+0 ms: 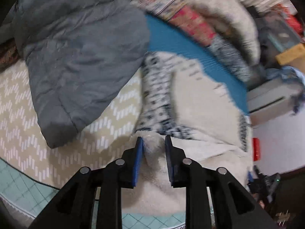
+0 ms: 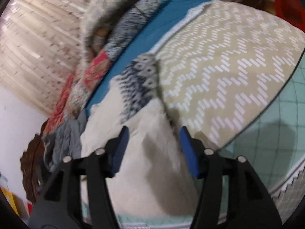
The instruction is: Fold large clothes
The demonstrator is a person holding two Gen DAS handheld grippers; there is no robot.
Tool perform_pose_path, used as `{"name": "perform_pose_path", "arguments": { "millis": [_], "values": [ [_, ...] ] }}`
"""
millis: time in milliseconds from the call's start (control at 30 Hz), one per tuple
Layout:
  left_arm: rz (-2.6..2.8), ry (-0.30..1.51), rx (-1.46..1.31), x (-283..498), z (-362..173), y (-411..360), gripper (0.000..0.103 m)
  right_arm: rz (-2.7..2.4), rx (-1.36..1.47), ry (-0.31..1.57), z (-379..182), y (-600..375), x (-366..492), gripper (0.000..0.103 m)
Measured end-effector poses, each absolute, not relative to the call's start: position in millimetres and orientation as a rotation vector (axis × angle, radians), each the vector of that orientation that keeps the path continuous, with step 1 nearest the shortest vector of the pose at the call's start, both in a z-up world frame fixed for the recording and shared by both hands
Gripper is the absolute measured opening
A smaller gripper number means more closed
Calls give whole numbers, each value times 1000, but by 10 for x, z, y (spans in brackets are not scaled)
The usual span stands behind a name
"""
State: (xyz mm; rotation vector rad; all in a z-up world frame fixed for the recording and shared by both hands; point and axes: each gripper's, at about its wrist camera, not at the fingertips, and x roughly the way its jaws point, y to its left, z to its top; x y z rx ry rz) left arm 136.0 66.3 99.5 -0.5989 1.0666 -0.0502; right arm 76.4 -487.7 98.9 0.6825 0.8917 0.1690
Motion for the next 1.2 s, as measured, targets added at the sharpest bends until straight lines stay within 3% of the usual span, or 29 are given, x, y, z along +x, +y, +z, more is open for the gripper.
{"name": "perform_pose_path", "arguments": {
  "millis": [200, 467, 667, 700, 767, 800, 833, 867, 1067, 1200],
  "values": [
    [-19, 1002, -557, 898, 1129, 832, 0, 151, 652, 939, 793, -4912, 275, 64],
    [-82, 1217, -835, 692, 237, 709, 0, 226, 803, 935, 661, -4733, -33, 69],
    [-98, 1178, -1086, 707, -40, 691, 0, 240, 770, 962, 634, -4445, 241, 70],
    [-104, 1175, -1108, 715, -46, 680, 0, 232, 768, 970, 614, -4409, 321, 66],
    [-127, 1170, -1149, 728, -61, 651, 0, 234, 784, 988, 570, -4373, 454, 36],
    [-126, 1153, -1140, 722, -39, 636, 0, 227, 805, 1008, 540, -4364, 506, 14],
    [-124, 1153, -1102, 734, -12, 607, 3, 214, 818, 1015, 536, -4376, 522, 13],
    [-134, 1165, -1070, 764, 2, 545, 16, 210, 818, 1009, 562, -4393, 516, 12],
    [-200, 1119, -971, 547, 438, 503, 19, 257, 747, 885, 1163, -4476, 156, 9],
    [-254, 1077, -964, 199, 662, 613, 20, 273, 742, 891, 1250, -4553, -234, 9]
  ]
}}
